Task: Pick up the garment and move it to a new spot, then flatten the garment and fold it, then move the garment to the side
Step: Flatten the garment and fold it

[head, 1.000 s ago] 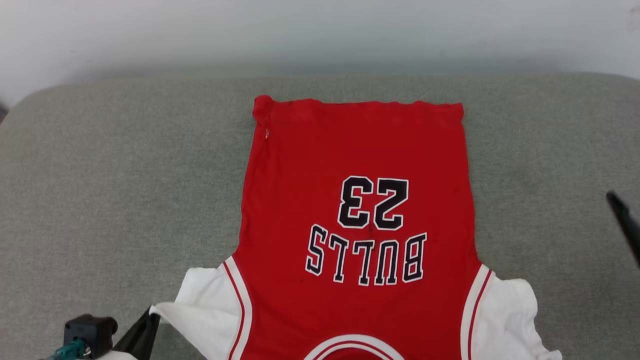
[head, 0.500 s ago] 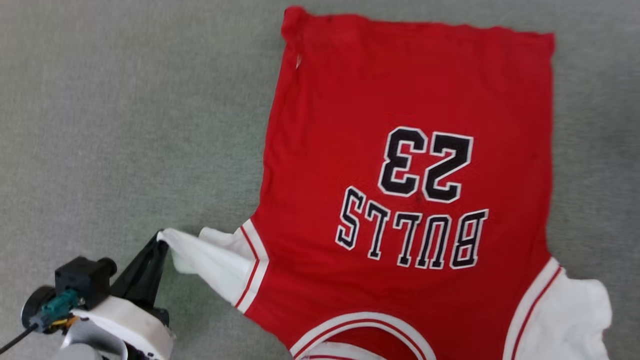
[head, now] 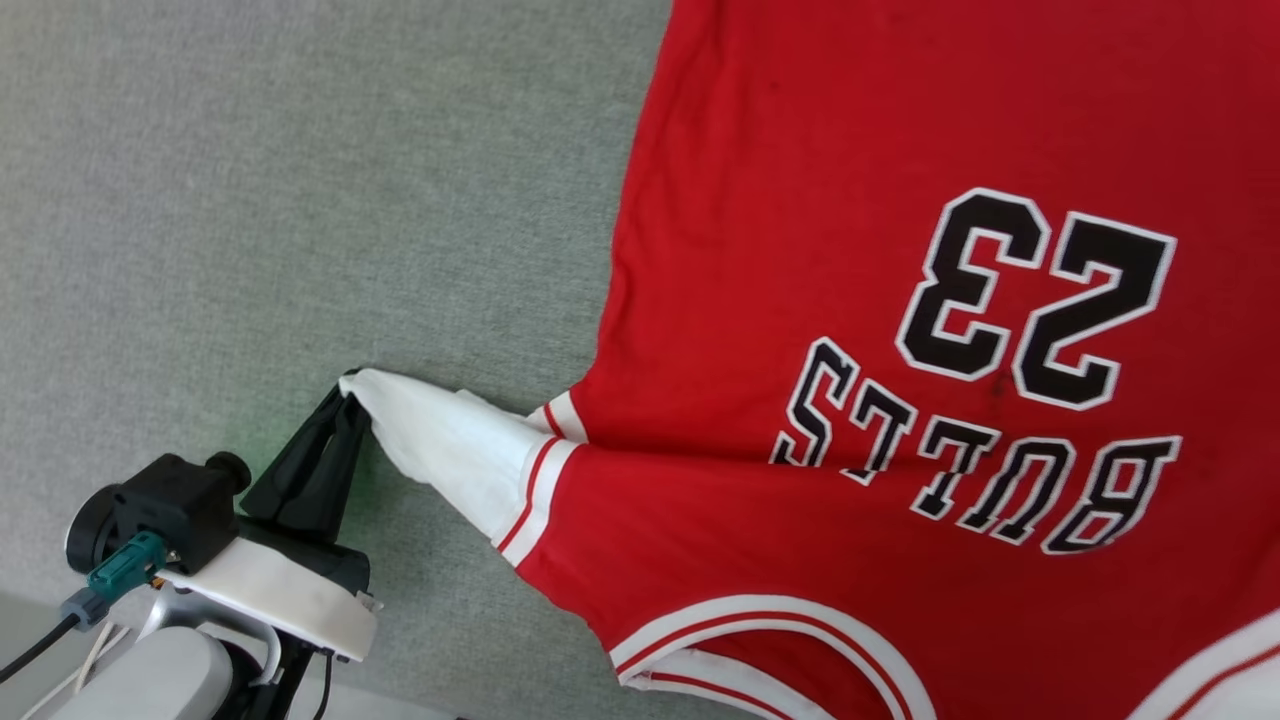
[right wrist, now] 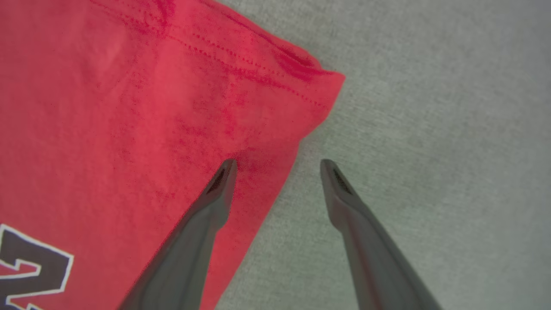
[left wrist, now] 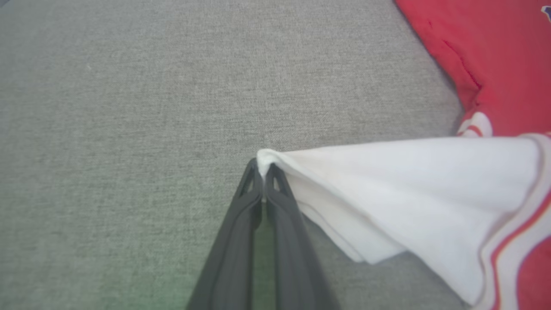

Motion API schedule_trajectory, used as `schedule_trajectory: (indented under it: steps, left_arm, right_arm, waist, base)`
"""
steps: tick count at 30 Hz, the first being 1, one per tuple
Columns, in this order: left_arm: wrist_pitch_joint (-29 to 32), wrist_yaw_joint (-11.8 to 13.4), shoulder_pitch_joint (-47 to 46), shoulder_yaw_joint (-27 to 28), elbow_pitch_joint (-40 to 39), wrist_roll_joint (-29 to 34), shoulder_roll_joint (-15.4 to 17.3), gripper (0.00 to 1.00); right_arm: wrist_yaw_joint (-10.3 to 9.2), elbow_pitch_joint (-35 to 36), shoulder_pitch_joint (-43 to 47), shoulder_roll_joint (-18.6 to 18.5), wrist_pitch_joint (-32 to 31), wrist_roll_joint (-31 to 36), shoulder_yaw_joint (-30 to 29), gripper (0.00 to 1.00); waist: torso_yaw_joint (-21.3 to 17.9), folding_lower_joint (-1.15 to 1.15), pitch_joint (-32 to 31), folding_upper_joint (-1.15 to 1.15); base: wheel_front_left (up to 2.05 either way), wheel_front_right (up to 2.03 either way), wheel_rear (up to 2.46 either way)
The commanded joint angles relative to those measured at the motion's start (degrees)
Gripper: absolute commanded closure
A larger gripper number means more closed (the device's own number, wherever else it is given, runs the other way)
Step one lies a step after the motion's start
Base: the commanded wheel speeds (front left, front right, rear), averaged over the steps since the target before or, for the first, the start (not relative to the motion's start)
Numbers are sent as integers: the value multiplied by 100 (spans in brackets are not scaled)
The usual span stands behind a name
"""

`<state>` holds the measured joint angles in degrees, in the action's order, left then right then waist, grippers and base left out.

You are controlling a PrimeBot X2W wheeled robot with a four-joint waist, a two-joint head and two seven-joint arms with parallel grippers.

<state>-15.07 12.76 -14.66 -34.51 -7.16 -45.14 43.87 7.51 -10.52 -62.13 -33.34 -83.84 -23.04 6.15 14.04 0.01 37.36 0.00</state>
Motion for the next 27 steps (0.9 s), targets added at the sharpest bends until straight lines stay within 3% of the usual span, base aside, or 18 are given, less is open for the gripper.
schedule_trajectory:
  steps: [1,7,8,9,18,22,27]
  left_arm:
    - [-13,-30,-92,24,21,55,-29,100]
    - [7,-122,-189,-17,97,196,-69,100]
    - [7,-119,-188,-22,99,208,-77,100]
    - [7,-121,-188,-28,94,214,-89,100]
    - [-6,10,67,-21,153,250,-88,100]
    - [23,110,261,-32,62,199,-45,100]
    - [94,293,564,-21,-66,121,54,100]
  right_arm:
    - [-4,-56,115,25,-33,72,-22,0]
    - [-4,-250,888,229,21,126,149,0]
    - [-4,-216,931,173,42,123,216,56]
    - [-4,-194,922,128,72,115,202,100]
    - [-4,222,541,-138,708,-242,421,100]
    - [-4,595,801,-459,1082,-661,750,100]
    - [-4,1235,1492,-1185,1486,-1271,945,100]
  waist:
    - [226,-1,239,0]
    - [261,-1,339,0]
    - [253,-1,330,0]
    - [242,-1,305,0]
    - [-80,-1,-486,0]
    - [-279,-1,-967,0]
    - [-552,-1,-1453,0]
  base:
    - [0,0,0]
    - [0,0,0]
    - [0,0,0]
    - [0,0,0]
    - [0,0,0]
    - [0,0,0]
    - [0,0,0]
